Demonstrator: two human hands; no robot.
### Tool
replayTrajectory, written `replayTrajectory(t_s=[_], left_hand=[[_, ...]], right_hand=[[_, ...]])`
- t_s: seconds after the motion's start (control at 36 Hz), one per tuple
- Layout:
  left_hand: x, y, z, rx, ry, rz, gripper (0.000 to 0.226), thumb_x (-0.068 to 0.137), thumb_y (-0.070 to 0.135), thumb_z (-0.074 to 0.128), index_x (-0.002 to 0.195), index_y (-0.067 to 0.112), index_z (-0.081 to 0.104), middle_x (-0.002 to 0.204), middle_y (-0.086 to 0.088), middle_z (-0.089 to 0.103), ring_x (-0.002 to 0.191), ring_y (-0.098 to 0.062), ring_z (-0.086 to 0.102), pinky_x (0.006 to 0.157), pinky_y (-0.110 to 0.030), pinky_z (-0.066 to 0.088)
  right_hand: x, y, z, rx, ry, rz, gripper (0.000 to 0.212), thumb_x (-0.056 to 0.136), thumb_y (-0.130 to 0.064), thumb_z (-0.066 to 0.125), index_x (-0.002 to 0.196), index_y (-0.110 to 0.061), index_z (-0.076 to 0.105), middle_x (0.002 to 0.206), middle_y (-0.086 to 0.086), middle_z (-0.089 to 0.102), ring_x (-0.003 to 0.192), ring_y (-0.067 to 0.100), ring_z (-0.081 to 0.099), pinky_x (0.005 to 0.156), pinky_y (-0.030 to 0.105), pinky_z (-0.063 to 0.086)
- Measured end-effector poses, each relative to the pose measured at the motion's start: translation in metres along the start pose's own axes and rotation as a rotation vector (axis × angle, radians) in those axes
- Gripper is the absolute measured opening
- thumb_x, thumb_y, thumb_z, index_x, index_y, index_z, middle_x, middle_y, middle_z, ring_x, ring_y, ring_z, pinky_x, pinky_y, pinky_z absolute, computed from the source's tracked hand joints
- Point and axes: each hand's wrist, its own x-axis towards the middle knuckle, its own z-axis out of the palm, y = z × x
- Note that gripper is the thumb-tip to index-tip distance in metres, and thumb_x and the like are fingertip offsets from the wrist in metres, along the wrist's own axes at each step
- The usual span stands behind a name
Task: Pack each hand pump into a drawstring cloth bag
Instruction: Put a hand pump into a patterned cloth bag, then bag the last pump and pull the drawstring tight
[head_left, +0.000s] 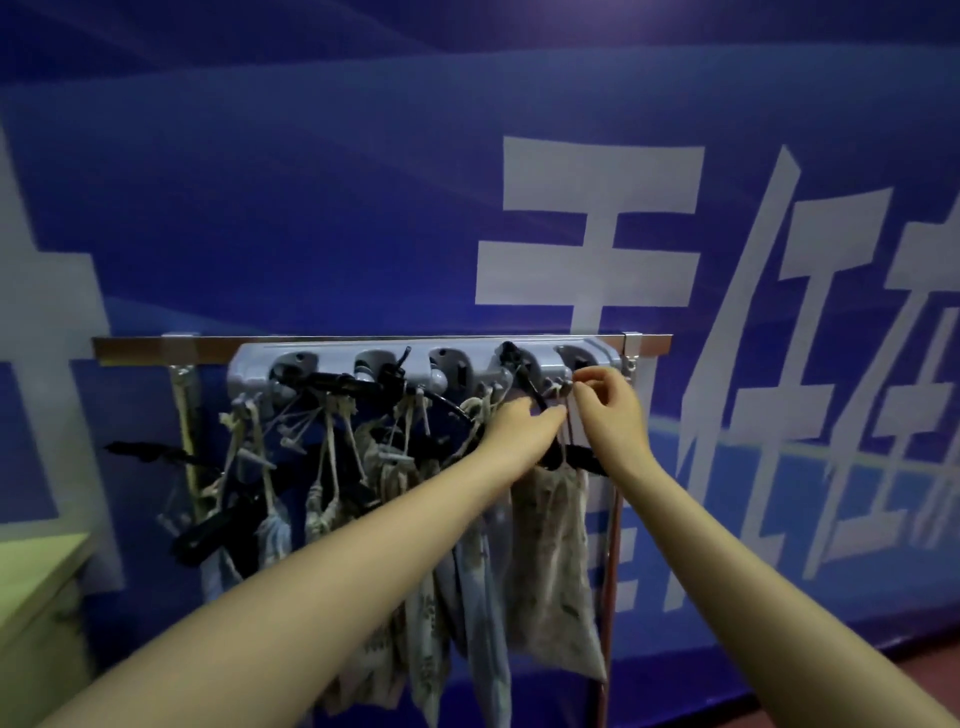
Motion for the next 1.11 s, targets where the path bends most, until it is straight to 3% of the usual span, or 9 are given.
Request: replayTrajectory(t_s=[0.06, 0.11, 0.17, 0.25, 0.39, 0.56, 0.78, 0.89, 1.11], left_hand=[[-0.013, 0.002, -0.012, 0.012, -0.037, 0.038, 0.022, 0.097, 0.026, 0.049, 0.078, 0.015, 0.054, 0.072, -0.002, 0.051, 0.080, -0.018, 0.050, 0.069, -0.028, 0.033], [-0.028, 0.000, -0.031, 0.001, -0.059, 0.058, 0.024, 0.095, 0.027, 0.050, 0.076, 0.015, 0.059, 0.077, -0.008, 0.055, 0.076, -0.020, 0.051, 0.072, -0.031, 0.037], [-0.045, -0.004, -0.054, -0.046, -0.041, 0.046, 0.028, 0.094, 0.026, 0.050, 0.075, 0.018, 0.069, 0.087, -0.006, 0.069, 0.083, -0.025, 0.064, 0.080, -0.035, 0.050], [-0.076, -0.010, -0.097, -0.133, 0.020, 0.040, 0.038, 0.101, 0.015, 0.042, 0.073, 0.012, 0.068, 0.070, -0.002, 0.068, 0.064, -0.018, 0.064, 0.067, -0.027, 0.052], [-0.125, -0.035, -0.181, -0.115, 0.298, 0.052, 0.038, 0.098, 0.010, 0.041, 0.065, 0.010, 0.061, 0.064, -0.005, 0.062, 0.054, -0.017, 0.054, 0.057, -0.026, 0.046], [-0.202, -0.060, -0.297, -0.073, 0.737, 0.043, 0.033, 0.094, 0.005, 0.041, 0.066, 0.013, 0.055, 0.063, -0.004, 0.054, 0.052, -0.011, 0.049, 0.051, -0.021, 0.043], [-0.333, -0.116, -0.430, 0.134, 1.010, -0.194, 0.033, 0.095, 0.008, 0.039, 0.068, 0.015, 0.057, 0.066, 0.000, 0.054, 0.057, -0.014, 0.047, 0.048, -0.019, 0.039], [-0.406, -0.148, -0.485, 0.292, 1.147, -0.300, 0.031, 0.096, 0.012, 0.038, 0.076, 0.017, 0.061, 0.077, -0.001, 0.059, 0.071, -0.018, 0.052, 0.064, -0.030, 0.040], [-0.502, -0.202, -0.551, 0.642, 1.233, -0.454, 0.022, 0.095, 0.021, 0.042, 0.088, 0.021, 0.063, 0.097, 0.001, 0.063, 0.100, -0.021, 0.055, 0.082, -0.036, 0.047]], right_hand=[[-0.009, -0.015, 0.001, 0.085, 0.102, -0.063, 0.017, 0.095, -0.012, 0.050, 0.098, -0.027, 0.056, 0.098, -0.002, 0.062, 0.082, 0.008, 0.058, 0.068, 0.015, 0.045], [-0.019, -0.034, 0.006, 0.173, 0.156, -0.114, 0.021, 0.095, -0.010, 0.048, 0.099, -0.030, 0.055, 0.101, 0.000, 0.061, 0.079, 0.006, 0.055, 0.065, 0.013, 0.044], [-0.031, -0.056, 0.017, 0.235, 0.129, -0.140, 0.017, 0.096, -0.009, 0.047, 0.103, -0.022, 0.055, 0.089, -0.001, 0.057, 0.068, 0.002, 0.050, 0.061, 0.012, 0.042], [-0.054, -0.086, 0.047, 0.350, -0.006, -0.146, 0.014, 0.096, -0.011, 0.046, 0.089, -0.016, 0.057, 0.070, -0.005, 0.051, 0.062, 0.006, 0.046, 0.059, 0.021, 0.039], [-0.101, -0.125, 0.116, 0.477, -0.257, -0.065, 0.033, 0.094, -0.001, 0.045, 0.064, -0.014, 0.050, 0.048, -0.011, 0.042, 0.047, 0.005, 0.035, 0.048, 0.021, 0.029], [-0.177, -0.173, 0.221, 0.509, -0.539, -0.024, 0.032, 0.094, -0.006, 0.047, 0.064, -0.017, 0.054, 0.048, -0.009, 0.045, 0.045, 0.006, 0.037, 0.047, 0.022, 0.030], [-0.303, -0.242, 0.347, 0.487, -0.908, -0.008, 0.031, 0.090, -0.013, 0.048, 0.062, -0.020, 0.058, 0.049, -0.009, 0.048, 0.049, 0.009, 0.040, 0.051, 0.027, 0.029], [-0.364, -0.276, 0.395, 0.500, -1.073, 0.058, 0.029, 0.092, -0.012, 0.046, 0.067, -0.016, 0.061, 0.055, -0.005, 0.050, 0.051, 0.010, 0.041, 0.050, 0.024, 0.028], [-0.428, -0.306, 0.457, 0.447, -1.121, 0.175, 0.028, 0.094, -0.014, 0.041, 0.075, -0.013, 0.061, 0.062, 0.002, 0.051, 0.055, 0.015, 0.042, 0.049, 0.027, 0.031]])
